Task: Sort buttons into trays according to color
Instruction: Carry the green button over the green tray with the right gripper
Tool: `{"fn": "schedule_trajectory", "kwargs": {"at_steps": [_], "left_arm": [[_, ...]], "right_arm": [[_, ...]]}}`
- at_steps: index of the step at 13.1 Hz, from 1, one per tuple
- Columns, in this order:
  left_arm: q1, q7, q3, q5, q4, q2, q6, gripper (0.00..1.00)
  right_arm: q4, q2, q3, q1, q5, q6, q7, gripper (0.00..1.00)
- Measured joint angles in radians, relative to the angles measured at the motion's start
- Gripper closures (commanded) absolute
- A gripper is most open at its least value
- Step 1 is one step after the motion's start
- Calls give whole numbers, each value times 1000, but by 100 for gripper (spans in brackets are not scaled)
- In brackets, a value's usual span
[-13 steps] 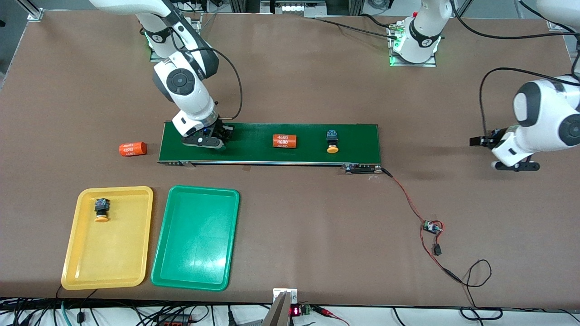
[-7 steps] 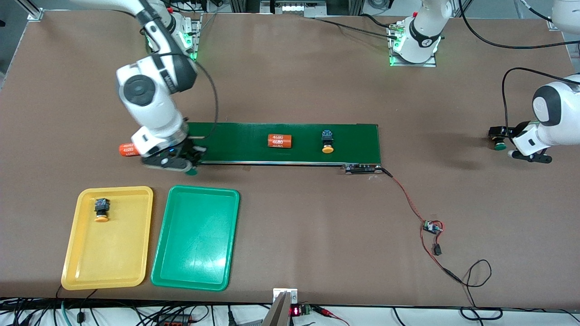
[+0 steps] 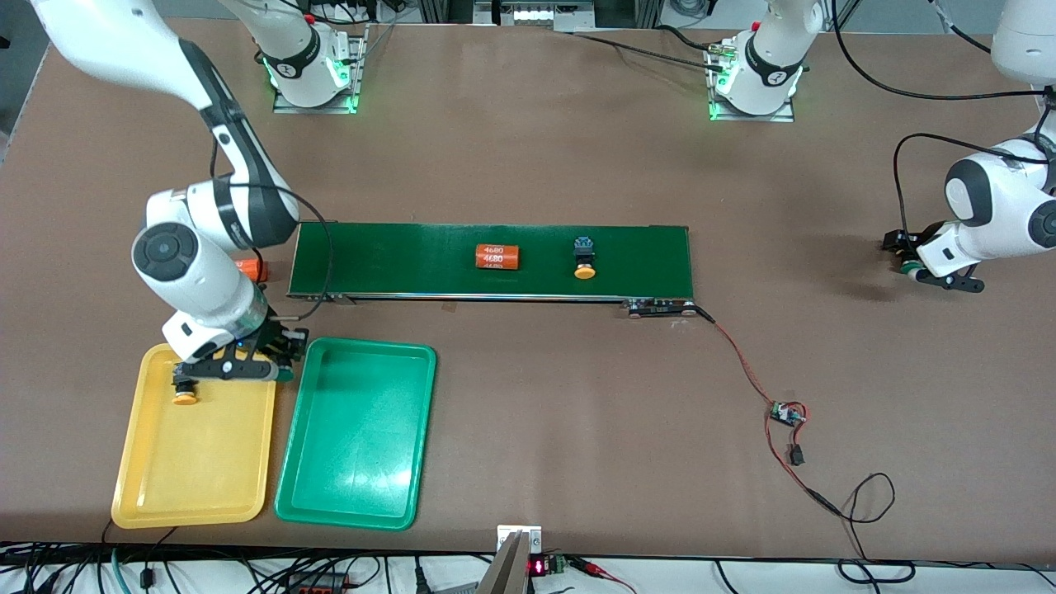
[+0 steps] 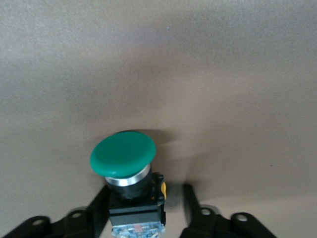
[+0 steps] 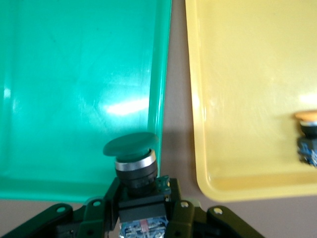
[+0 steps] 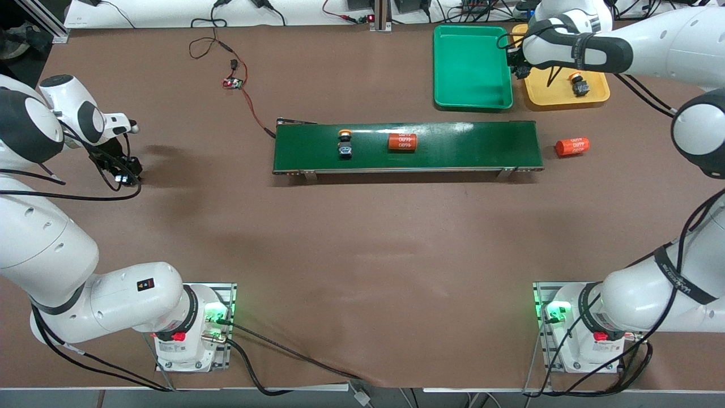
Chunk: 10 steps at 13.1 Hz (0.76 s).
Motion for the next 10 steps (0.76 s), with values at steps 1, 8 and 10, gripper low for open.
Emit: {"fn": "schedule_trajectory", "kwargs": {"at_steps": [1,8,10], "left_arm": [[0,2,0,0,4,-4,-2,82],[-9,3,-123,-1,161,-110,-285,77],[-16,-15,-247,-2,239,-131,-415,77]], "right_arm": [[22,34,-1,10,-1,27,0,88],[53,126,-57,81,-1,114,7,84],[62,163,-79,95,-1,153,7,84]]}}
